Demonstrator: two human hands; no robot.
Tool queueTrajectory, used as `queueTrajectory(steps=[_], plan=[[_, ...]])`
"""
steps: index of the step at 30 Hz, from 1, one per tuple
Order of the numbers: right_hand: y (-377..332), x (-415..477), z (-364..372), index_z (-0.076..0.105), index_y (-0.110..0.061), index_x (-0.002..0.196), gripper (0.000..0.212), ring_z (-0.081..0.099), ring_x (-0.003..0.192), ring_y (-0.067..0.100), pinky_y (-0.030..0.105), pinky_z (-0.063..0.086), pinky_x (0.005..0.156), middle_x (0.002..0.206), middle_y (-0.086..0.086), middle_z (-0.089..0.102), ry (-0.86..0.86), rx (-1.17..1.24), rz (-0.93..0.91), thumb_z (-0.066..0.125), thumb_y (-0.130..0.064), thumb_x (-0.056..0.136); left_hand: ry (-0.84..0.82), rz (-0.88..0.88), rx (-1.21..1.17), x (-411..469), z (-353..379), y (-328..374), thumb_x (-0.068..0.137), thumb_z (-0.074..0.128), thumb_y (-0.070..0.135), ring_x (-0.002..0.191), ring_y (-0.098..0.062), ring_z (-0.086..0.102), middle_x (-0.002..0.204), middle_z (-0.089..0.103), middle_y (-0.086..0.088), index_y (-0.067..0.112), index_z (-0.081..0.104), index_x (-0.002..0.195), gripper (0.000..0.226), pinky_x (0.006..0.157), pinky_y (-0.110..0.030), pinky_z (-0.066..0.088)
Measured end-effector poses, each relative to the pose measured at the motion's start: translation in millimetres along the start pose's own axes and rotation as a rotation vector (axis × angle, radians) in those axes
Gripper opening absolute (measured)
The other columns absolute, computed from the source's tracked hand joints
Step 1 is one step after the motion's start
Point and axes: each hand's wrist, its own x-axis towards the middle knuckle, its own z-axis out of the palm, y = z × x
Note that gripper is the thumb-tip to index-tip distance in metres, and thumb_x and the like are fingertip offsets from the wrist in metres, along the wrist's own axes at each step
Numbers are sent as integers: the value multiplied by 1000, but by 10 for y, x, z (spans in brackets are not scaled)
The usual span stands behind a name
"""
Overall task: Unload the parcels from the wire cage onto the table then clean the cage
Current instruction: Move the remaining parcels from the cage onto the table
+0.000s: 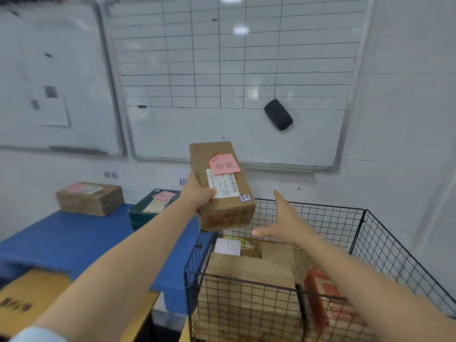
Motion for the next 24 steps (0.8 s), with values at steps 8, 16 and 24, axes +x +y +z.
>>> queueTrajectory(steps=[8, 16, 24], plan=[[-310, -68, 361, 5, -18, 154, 123, 20, 146, 22, 39, 26, 114, 160, 4, 16, 29, -71, -109, 84, -45, 65, 98, -50, -27, -53, -487, -244, 85, 63, 5, 105, -28, 61, 120, 62, -6, 22, 38, 134, 57, 75, -41, 55], [-954, 344, 640, 4, -16, 154, 123, 18, 145, 22, 39, 22, 117, 159, 5, 16, -5, -120, -230, 81, -53, 66, 61, -17, 56, 522, -951, -322, 83, 65, 5, 95, -25, 65, 113, 65, -6, 22, 49, 121, 45, 79, -43, 56], [-1592, 1128, 1336, 17, -24, 149, 123, 38, 128, 25, 47, 41, 102, 139, 3, 40, 54, -21, -134, 83, -59, 51, -94, -22, 45, 1226, -1272, -559, 84, 64, 4, 81, -23, 65, 107, 68, -5, 24, 51, 120, 43, 82, -55, 54]])
